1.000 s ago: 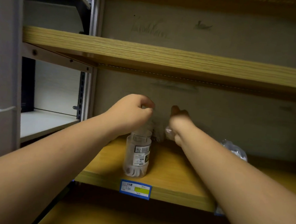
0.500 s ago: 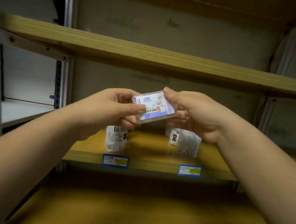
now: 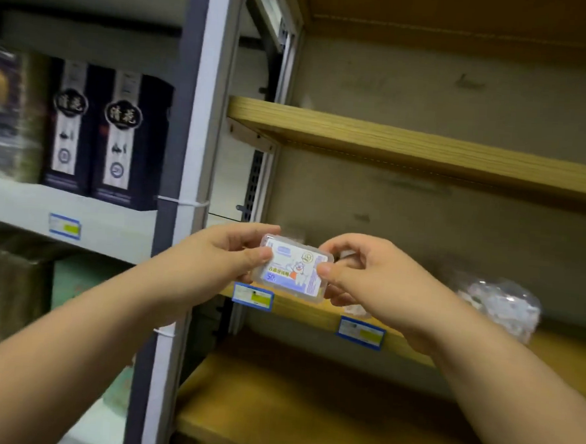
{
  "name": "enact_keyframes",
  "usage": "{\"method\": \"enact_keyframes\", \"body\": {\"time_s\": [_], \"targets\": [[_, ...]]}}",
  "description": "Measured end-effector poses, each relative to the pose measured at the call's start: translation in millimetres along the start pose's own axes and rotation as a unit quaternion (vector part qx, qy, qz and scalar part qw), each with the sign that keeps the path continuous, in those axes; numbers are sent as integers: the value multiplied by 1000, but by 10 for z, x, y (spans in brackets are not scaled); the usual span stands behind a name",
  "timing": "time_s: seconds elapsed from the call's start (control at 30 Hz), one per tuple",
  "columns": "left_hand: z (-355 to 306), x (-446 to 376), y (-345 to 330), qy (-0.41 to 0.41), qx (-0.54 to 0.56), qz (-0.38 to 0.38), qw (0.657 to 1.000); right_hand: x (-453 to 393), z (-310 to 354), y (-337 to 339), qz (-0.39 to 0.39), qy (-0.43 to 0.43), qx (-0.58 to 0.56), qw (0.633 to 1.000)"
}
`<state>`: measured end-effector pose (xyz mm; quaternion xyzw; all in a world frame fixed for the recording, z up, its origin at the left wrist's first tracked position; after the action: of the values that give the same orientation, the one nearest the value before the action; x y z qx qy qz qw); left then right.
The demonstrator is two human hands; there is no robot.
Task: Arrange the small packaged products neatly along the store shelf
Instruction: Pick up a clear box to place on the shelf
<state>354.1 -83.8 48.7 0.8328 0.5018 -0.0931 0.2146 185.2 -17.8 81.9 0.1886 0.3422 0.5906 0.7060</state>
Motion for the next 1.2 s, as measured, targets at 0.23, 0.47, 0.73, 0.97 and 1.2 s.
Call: {"method": "enact_keyframes", "body": {"time_s": [0.23,0.47,0.73,0.97,1.2], "targets": [[342,-311,255,12,-110,-154,982,-593,-115,-406,-103,-47,33,993],[728,-867,296,60,-209,-179,959,-1116,-566,-788,-137,-146,-30,979],[812,-1208,265,57,-249,-152,955,-1359,-768,-619,-179,-177,-2,968],[823,-1249,235,39,-258,-166,951,-1366,-765,-587,-170,-171,4,971],[830,-1267,221,32,-272,-174,946,-1378,-791,-637,-148,-177,27,973]]}}
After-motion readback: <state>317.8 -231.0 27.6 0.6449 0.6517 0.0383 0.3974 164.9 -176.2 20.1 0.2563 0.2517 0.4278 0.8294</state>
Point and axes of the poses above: each hand's wrist, its own x-axis away from the middle knuckle, its own y-axis out of the back of the hand, z = x × y, the point moved 10 cm from there along -x, towards the middle knuckle, and after that the axes turned 2 degrees about -y, right-handed, at the moved point
